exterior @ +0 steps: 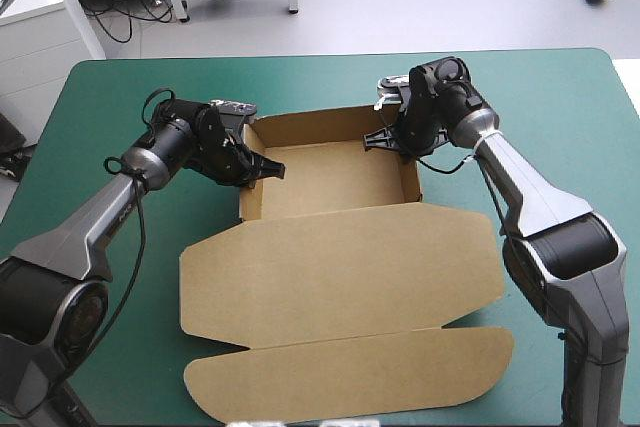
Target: Fold the box
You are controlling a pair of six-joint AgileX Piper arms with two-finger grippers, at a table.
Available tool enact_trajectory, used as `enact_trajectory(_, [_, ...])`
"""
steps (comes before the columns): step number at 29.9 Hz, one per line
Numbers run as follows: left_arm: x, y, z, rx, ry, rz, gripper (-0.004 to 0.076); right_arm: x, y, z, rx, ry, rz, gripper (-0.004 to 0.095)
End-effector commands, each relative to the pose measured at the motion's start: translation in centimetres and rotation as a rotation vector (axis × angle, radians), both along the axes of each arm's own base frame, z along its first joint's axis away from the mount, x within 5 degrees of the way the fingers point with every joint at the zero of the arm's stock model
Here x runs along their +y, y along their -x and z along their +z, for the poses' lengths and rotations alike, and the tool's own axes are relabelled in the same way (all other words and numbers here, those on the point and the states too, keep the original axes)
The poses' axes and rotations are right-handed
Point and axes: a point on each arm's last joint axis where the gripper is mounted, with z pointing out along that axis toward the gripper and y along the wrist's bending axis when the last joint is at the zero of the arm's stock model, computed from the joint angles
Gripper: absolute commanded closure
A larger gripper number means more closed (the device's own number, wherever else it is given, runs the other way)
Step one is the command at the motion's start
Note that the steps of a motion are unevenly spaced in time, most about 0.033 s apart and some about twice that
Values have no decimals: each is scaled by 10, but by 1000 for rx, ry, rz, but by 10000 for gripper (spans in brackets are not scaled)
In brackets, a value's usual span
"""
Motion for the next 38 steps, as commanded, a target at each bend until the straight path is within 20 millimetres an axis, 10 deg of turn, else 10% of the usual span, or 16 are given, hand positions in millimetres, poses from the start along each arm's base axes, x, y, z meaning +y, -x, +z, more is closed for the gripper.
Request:
enact_trajectory(1, [-8,8,25,-59,59,-50,702,10,15,34,-40,-105,62,923])
enact_trajectory(6, [-7,12,23,-18,46,-59,410,10,15,34,-40,-106,60,742])
enact_trajectory(11, [-5,14,22,11,27,-39,108,10,16,35,-42,-111,69,195])
enact_trajectory(15, [-6,12,24,-12,47,-31,102,10,16,36,-46,-108,72,-8])
enact_trajectory(23, [-5,18,44,-76,81,-28,102,-4,23,58,-134,-27,73,-5])
enact_trajectory(33, [18,55,132,-356,91,-41,131,-40,55,126,-297,-84,77,-5])
enact_trajectory(38, [45,103,179,-521,34,-77,354,-59,79,160,-394,-86,85,13])
